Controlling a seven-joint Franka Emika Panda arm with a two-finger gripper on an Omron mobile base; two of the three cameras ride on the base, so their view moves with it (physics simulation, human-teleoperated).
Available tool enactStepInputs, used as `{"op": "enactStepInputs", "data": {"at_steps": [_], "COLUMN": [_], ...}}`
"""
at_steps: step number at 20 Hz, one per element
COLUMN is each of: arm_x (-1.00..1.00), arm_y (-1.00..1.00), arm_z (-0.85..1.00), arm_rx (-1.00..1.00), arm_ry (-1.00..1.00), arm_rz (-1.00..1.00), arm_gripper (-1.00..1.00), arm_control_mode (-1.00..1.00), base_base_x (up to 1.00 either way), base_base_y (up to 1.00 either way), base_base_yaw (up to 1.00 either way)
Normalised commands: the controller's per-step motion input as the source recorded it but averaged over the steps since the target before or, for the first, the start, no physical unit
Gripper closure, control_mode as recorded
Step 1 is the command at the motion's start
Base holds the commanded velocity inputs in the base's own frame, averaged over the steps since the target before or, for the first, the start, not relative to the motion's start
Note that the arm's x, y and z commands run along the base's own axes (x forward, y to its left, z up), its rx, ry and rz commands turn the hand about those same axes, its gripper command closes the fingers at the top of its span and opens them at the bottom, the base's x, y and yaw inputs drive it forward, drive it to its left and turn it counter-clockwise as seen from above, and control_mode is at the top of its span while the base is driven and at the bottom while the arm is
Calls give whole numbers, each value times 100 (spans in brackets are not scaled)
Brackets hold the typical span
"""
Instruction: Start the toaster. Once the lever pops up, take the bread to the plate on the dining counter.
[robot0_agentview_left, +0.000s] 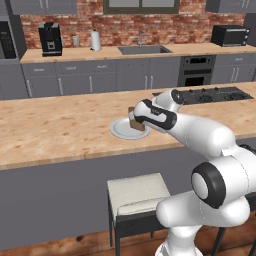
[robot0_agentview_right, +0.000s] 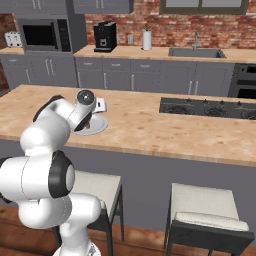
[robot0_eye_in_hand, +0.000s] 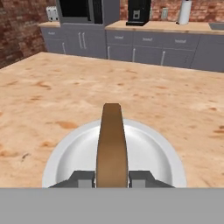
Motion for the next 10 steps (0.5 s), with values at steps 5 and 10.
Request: {"op": "enactStepInputs", "data": {"at_steps": [5,10], "arm_x": [0,0], "arm_y": [0,0], "arm_z": [0,0], "arm_rx": [0,0], "arm_ry": [0,0], "arm_rz": [0,0], "arm_gripper": [-100,-100], "arm_control_mode": [-100,-100], "base_base_x": [0,0], "base_base_y": [0,0], "base_base_yaw": [0,0]}}
